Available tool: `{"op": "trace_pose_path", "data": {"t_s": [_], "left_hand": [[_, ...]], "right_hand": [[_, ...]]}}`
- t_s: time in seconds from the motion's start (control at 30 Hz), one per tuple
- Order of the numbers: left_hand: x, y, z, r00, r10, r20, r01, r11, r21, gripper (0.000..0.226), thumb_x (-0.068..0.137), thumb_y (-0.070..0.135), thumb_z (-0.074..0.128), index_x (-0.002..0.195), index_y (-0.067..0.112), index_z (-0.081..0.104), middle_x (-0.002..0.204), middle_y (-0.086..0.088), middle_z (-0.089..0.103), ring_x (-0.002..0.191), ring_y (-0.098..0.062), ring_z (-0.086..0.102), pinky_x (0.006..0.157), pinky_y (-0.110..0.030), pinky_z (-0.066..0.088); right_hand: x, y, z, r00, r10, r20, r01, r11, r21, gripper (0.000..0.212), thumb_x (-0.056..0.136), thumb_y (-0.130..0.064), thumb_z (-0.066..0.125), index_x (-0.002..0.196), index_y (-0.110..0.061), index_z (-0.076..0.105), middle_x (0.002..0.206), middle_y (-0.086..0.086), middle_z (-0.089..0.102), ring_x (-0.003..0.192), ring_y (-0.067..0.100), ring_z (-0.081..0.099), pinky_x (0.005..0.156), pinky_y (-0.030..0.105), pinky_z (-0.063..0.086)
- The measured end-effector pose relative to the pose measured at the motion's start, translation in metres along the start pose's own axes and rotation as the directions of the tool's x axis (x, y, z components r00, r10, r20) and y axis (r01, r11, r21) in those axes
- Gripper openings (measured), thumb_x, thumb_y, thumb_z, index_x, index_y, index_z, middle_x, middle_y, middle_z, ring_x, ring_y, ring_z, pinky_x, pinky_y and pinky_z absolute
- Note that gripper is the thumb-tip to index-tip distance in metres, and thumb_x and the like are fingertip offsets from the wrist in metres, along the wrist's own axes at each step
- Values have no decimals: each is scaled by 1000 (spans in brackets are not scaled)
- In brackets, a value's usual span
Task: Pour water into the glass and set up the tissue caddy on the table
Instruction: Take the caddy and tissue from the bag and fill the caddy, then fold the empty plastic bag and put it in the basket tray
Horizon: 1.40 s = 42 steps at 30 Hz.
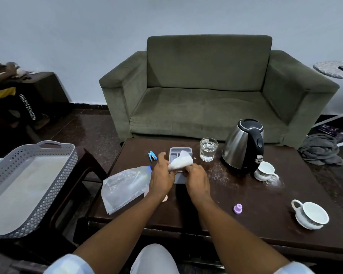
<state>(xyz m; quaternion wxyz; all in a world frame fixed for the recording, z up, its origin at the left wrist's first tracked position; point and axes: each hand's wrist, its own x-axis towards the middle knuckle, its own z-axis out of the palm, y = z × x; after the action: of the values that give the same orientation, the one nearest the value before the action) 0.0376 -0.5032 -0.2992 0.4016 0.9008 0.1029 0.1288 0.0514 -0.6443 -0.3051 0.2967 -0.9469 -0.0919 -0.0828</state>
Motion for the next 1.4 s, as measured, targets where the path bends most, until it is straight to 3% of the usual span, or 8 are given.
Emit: {"op": "trace_pose_path", "data": {"t_s": [0.27,0.43,0.63,0.8,0.9,1.03,1.2,1.4], "left_hand": [[85,16,20,1000,-6,-6,7,1000,9,34,83,3,73,114,9,58,109,-14,75,102,-36,70,83,-48,58],[111,16,31,1000,-22,5,22,1000,13,35,81,2,75,111,10,58,111,-13,75,103,-35,71,85,-50,60],[108,3,23,995,-55,78,68,983,-172,83,76,-6,82,148,9,43,128,-11,70,113,-28,72,101,-46,59],[84,-24,-16,991,-134,-10,134,991,-4,67,81,0,74,144,11,52,132,-10,68,118,-27,68,104,-39,55],[71,-32,-51,976,-217,37,201,949,243,46,84,7,71,129,12,65,131,-10,69,124,-32,65,104,-42,54],[51,-34,-75,924,-370,94,284,830,480,59,86,32,76,137,12,57,143,-13,56,135,-35,57,112,-49,48],[27,-34,-60,886,-453,101,368,818,443,84,80,59,77,141,8,48,144,-15,56,136,-36,57,104,-45,49],[16,-37,-51,888,-448,102,378,839,391,62,85,39,71,132,6,49,134,-17,64,127,-38,61,95,-42,52]], "right_hand": [[92,14,16,987,157,21,-158,987,17,20,92,-8,55,94,-9,75,98,12,68,89,32,65,74,41,55],[114,23,23,980,197,5,-197,979,62,22,90,-11,57,70,-18,64,73,-2,52,75,30,59,57,34,35],[99,28,17,994,-69,-84,52,979,-197,18,89,-8,67,105,-16,70,104,2,66,100,26,60,71,37,47],[57,25,10,967,-113,-227,95,992,-88,30,90,-12,68,120,-16,63,109,3,64,104,26,66,83,38,59],[34,20,8,981,-110,-157,112,994,3,19,95,-13,61,113,-16,65,107,4,68,100,27,68,82,40,58],[10,-8,12,994,-105,24,101,986,135,15,95,-15,59,106,-18,69,107,2,73,97,25,69,86,40,57],[-6,-60,32,951,26,307,-87,979,187,18,94,-29,60,102,-15,69,104,13,76,104,35,69,88,40,56],[-15,-84,45,917,86,390,-177,963,204,25,88,-14,59,111,-14,65,111,16,73,110,35,67,89,40,57]]}}
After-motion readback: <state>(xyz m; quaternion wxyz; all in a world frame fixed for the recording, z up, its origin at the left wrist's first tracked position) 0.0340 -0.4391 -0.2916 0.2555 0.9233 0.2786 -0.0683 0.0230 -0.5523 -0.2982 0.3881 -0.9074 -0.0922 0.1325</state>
